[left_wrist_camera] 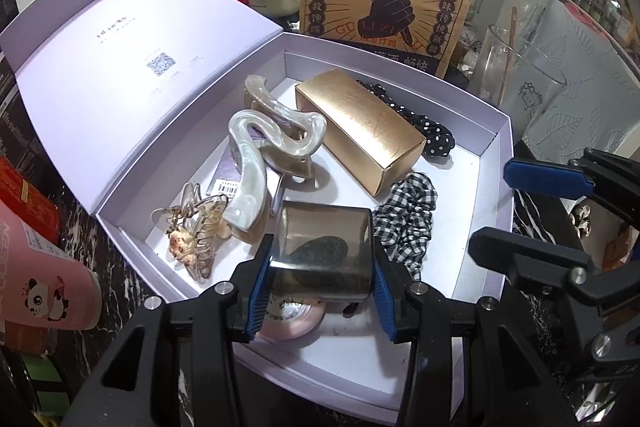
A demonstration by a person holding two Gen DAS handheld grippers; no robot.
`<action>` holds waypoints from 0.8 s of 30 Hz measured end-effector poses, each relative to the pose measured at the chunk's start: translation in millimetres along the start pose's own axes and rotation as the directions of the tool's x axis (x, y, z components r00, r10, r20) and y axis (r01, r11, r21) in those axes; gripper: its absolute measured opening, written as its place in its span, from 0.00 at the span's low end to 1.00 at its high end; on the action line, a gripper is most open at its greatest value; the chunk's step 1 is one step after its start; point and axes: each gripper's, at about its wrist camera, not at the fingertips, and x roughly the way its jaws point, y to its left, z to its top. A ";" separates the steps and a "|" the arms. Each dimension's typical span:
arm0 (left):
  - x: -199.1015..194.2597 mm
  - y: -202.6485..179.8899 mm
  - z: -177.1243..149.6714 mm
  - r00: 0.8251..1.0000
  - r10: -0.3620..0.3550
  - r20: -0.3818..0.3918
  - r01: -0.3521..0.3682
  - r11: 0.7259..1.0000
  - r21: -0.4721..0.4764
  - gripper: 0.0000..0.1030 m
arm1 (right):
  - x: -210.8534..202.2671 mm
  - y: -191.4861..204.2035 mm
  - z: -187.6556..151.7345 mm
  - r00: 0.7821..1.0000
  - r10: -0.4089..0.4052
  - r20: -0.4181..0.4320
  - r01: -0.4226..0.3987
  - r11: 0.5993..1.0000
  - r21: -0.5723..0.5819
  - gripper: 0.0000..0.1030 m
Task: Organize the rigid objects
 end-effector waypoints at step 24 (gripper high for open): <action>-49.7 11.8 0.3 0.995 0.053 0.080 -0.046 0.995 -0.087 0.76 | -42.7 13.9 0.7 0.996 -0.026 0.086 0.028 0.999 -0.018 0.65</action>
